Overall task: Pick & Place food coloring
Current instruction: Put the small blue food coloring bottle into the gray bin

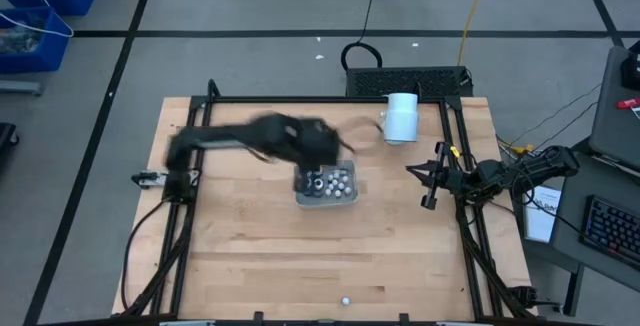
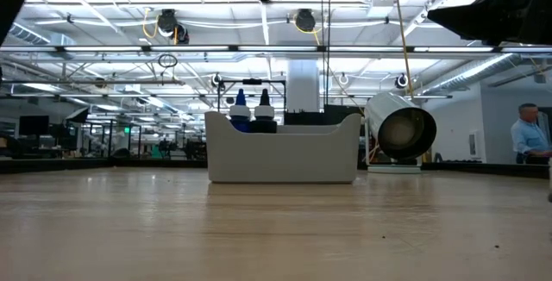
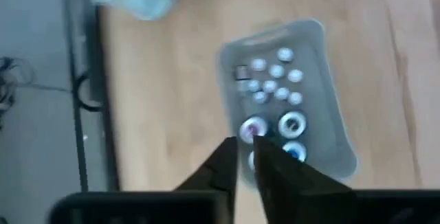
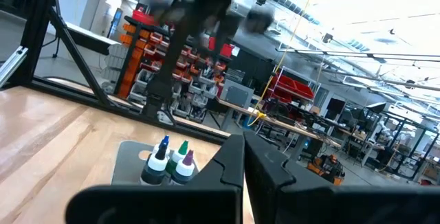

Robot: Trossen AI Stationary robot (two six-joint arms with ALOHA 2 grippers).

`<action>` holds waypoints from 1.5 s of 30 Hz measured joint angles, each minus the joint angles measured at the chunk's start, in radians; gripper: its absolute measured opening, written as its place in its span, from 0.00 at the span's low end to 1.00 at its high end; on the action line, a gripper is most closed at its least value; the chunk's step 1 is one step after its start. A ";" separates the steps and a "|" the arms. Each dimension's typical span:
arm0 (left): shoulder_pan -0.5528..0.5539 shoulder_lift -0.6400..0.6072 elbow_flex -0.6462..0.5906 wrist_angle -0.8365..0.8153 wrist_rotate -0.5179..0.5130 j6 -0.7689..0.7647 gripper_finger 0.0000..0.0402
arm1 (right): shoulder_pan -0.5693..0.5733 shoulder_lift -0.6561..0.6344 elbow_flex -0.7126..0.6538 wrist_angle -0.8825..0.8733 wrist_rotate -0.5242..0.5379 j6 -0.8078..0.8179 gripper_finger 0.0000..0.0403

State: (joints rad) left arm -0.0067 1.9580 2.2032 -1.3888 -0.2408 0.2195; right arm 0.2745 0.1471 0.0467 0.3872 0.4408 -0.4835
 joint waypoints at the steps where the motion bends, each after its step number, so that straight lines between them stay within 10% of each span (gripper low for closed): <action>1: 0.009 -0.055 -0.015 0.008 0.000 -0.021 0.10 | 0.000 0.000 0.000 -0.003 0.000 0.000 0.00; 8: 0.074 -0.485 -0.345 0.242 0.085 -0.015 0.03 | 0.000 0.000 0.000 -0.003 0.000 -0.003 0.00; 19: 0.176 -1.142 -1.238 0.789 0.187 -0.055 0.03 | 0.000 0.000 0.000 -0.003 -0.001 -0.007 0.00; 26: 0.235 -1.379 -1.754 1.273 0.444 -0.087 0.02 | 0.000 0.000 0.000 -0.001 -0.001 -0.007 0.00; 45: 0.256 -1.724 -2.136 1.531 0.498 -0.035 0.01 | 0.000 0.002 0.000 -0.005 -0.002 0.079 0.00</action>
State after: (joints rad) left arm 0.2493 0.2340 0.0674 0.1422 0.2576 0.1848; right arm 0.2746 0.1495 0.0471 0.3821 0.4389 -0.4046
